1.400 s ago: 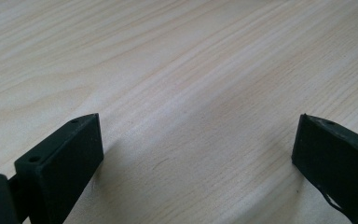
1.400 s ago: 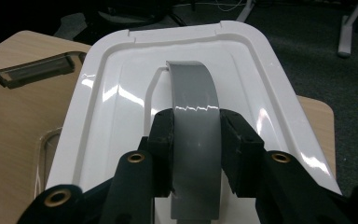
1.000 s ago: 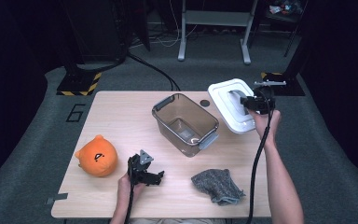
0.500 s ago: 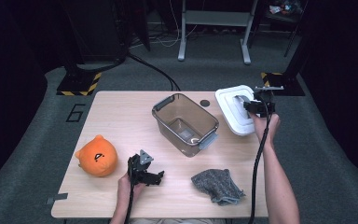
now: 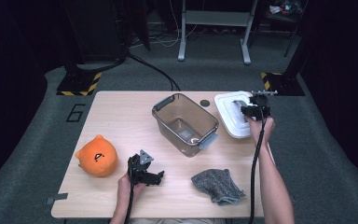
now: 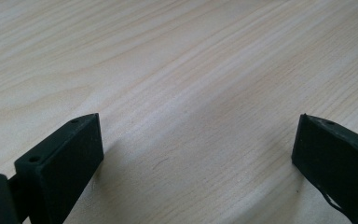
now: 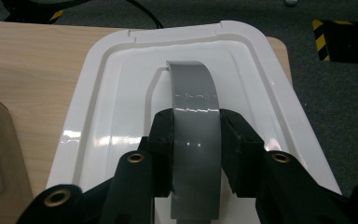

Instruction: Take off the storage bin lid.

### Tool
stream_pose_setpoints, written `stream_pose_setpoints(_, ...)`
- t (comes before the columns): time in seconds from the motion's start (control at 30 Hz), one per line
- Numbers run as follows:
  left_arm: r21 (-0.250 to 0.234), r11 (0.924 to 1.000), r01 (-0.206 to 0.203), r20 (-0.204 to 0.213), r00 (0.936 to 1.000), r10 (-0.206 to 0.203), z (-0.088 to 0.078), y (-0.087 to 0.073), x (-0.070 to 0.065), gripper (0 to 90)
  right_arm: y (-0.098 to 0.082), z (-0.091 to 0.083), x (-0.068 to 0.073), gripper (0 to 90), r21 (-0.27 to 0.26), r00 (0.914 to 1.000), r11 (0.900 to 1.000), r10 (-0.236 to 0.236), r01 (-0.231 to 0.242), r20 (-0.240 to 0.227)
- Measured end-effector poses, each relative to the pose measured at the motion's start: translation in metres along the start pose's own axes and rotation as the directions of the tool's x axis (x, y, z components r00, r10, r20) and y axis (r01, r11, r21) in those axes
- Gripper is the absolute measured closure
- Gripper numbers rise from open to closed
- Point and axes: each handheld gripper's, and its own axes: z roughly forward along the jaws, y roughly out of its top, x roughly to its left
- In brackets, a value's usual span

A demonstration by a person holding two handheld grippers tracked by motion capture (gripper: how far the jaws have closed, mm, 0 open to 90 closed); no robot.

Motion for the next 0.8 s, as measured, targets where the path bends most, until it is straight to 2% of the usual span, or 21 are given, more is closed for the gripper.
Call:
stream_pose_setpoints(0.2, 0.0, 1.0, 0.0, 0.0, 1.0, 0.0, 0.0, 0.0, 0.0, 1.8, -0.009, 0.013, 0.003, 66.5, 0.023, 0.9999, 1.0, 0.012, -0.012, -0.005)
stream_pose_setpoints(0.37, 0.0, 1.0, 0.0, -0.001, 1.0, 0.0, 0.0, 0.0, 0.0, 1.8, -0.016, 0.023, 0.004, 66.5, 0.022, 0.9993, 0.999, 0.036, -0.036, -0.007)
stream_pose_setpoints(0.47, -0.001, 1.0, 0.0, -0.001, 1.0, 0.0, 0.0, 0.0, 0.0, 1.8, -0.02, 0.029, 0.006, 66.4, 0.039, 0.9986, 0.998, 0.053, -0.053, -0.002)
stream_pose_setpoints(0.8, -0.001, 1.0, 0.002, 0.0, 1.0, -0.002, 0.0, 0.0, 0.0, 1.8, -0.034, 0.045, 0.013, 66.4, 0.057, 0.9986, 0.997, 0.05, -0.051, 0.013)
